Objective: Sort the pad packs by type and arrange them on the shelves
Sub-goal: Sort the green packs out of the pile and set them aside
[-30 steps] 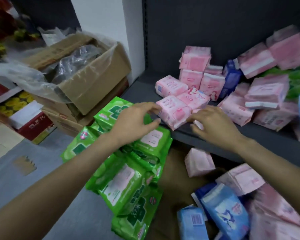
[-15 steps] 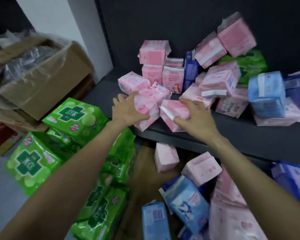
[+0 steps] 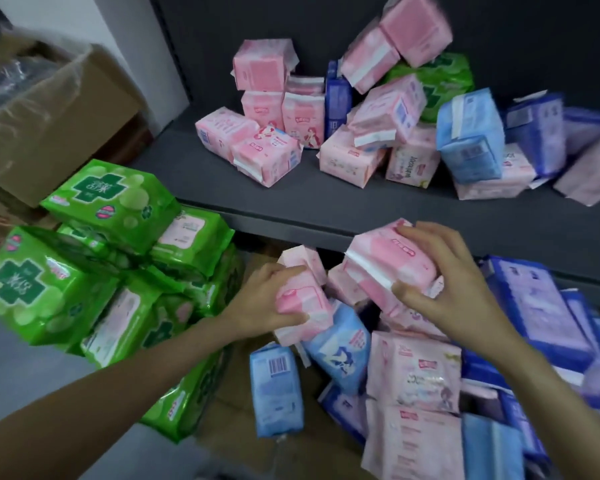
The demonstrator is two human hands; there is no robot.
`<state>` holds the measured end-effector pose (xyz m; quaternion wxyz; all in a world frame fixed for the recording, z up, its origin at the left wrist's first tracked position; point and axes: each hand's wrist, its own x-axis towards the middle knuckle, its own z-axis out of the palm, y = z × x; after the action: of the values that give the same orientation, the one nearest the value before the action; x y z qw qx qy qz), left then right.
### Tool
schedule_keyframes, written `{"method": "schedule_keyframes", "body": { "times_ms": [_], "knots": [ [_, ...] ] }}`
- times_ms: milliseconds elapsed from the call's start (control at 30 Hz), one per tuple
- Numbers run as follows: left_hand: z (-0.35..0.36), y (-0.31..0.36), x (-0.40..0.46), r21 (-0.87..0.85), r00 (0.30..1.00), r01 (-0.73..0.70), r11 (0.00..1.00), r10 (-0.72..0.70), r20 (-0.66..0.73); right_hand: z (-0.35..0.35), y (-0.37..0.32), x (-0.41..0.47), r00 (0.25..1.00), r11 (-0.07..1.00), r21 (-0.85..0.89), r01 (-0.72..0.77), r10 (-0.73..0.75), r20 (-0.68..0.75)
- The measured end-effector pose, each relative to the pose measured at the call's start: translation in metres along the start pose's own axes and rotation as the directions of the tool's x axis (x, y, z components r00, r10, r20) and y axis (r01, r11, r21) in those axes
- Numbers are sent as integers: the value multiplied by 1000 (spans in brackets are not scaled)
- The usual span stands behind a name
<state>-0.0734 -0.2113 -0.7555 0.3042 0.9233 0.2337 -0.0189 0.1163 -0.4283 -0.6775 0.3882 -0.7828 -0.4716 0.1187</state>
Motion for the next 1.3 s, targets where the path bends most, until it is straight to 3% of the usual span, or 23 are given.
{"method": "schedule_keyframes", "body": {
  "times_ms": [133,333,533,600,667,733,800,867,933,1033,1133,1200,1300],
  "knots": [
    [-5,21,17,45,994,-60,997,55,94,1,-7,-4,998,999,-35,41,-43,-55],
    [-23,6,29,138,954,38,990,-77,291,13,-30,0,968,986,53,156,-142,-206],
    [-28,8,14,336,930,7,942,-129,344,59,-35,35,963,975,-13,221,-220,-157],
    [-24,2,5,334,922,31,942,-155,354,78,-35,50,974,975,3,220,-220,-63],
    [-25,-6,-3,335,913,68,940,-194,359,94,-27,65,976,984,-37,177,-170,139],
    [-28,-13,-9,439,940,42,897,-185,287,109,-15,72,938,951,-245,188,-99,333],
    [-32,-18,-11,525,979,57,849,-151,137,111,-4,68,921,822,-516,242,-26,389],
    [-34,-26,-9,428,992,105,898,-127,23,103,3,59,924,684,-678,270,14,382],
    [-33,-30,-5,185,989,150,971,-149,-22,94,16,50,901,649,-696,307,37,432],
    [-25,-20,0,-27,987,157,987,-158,-39,79,25,36,881,727,-611,314,17,472],
    [-15,-3,12,-210,993,59,976,-78,-84,70,18,32,934,820,-506,268,-94,343],
    [-5,9,22,-207,995,1,978,-22,-100,68,16,31,932,839,-469,277,-117,342],
    [2,25,38,-13,997,-37,999,36,-65,69,23,30,910,845,-485,225,-4,415]
  ]
}}
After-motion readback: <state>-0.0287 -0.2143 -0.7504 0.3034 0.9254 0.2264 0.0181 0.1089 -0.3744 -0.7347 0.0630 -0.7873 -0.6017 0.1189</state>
